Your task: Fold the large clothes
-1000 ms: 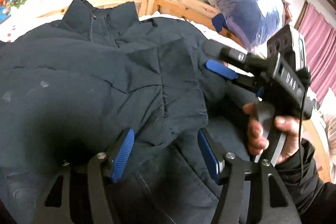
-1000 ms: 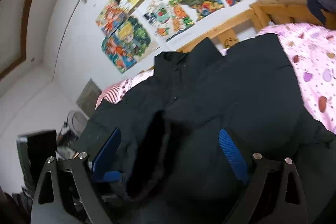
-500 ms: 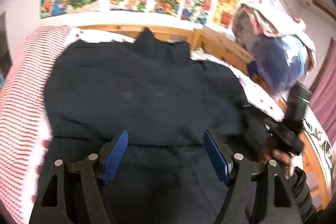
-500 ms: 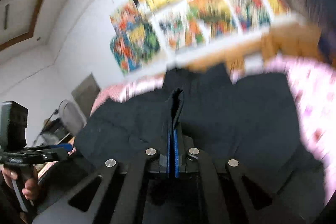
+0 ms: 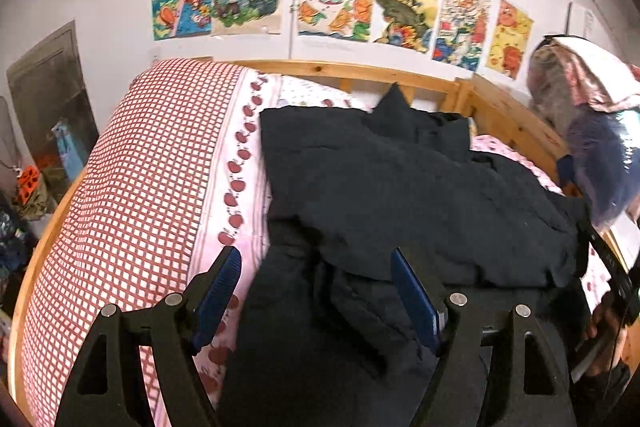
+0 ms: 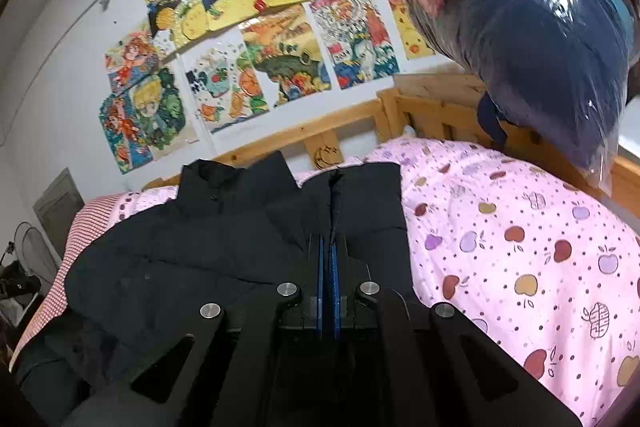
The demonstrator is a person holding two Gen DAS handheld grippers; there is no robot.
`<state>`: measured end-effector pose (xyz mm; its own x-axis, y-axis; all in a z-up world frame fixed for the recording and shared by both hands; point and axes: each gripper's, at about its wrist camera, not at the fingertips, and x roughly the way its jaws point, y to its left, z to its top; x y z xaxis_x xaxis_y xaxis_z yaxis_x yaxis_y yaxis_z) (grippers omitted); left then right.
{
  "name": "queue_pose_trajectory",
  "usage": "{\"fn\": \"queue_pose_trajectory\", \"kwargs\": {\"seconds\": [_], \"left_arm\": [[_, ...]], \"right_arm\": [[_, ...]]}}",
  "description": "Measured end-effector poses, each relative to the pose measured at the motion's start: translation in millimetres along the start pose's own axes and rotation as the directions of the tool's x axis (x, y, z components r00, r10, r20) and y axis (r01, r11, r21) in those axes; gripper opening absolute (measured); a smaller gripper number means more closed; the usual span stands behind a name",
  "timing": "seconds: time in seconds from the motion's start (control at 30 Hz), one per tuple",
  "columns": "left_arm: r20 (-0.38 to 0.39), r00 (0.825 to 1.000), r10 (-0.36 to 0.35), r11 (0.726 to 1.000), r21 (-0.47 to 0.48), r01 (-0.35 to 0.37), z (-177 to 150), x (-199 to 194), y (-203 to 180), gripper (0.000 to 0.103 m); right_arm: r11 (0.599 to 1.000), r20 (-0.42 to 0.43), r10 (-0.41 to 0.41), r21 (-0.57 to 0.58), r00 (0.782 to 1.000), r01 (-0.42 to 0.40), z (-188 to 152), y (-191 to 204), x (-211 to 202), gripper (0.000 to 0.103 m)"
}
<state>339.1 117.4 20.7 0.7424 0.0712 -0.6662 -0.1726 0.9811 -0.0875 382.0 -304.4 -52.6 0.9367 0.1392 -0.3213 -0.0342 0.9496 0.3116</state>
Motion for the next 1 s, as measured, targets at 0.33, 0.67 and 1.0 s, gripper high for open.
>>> {"fn": "queue_pose_trajectory", "kwargs": {"seconds": [0.33, 0.67, 1.0], "left_arm": [[0.006, 1.000, 0.007, 1.000, -0.006, -0.007, 29.1, 23.3, 1.7, 0.075], [-0.083, 0.992, -0.092, 0.982, 0.160, 0.104, 33.4, 82.4, -68.1, 0.075], [-0.186, 0.982, 0.025, 0.956, 0.292, 0.030, -10.8, 123.4, -83.5, 0.077]], "right_arm": [[0.984, -0.004, -0.160, -0.082, 0.987, 0.160, -5.9, 5.6, 7.2, 0.053], [0.925, -0.093, 0.025, -0.377, 0.995, -0.059, 1.9, 72.2, 13.0, 0.059], [0.889, -0.280, -0.061, -0.452, 0.958, -0.076, -32.2, 80.5, 48.3, 0.059]]}}
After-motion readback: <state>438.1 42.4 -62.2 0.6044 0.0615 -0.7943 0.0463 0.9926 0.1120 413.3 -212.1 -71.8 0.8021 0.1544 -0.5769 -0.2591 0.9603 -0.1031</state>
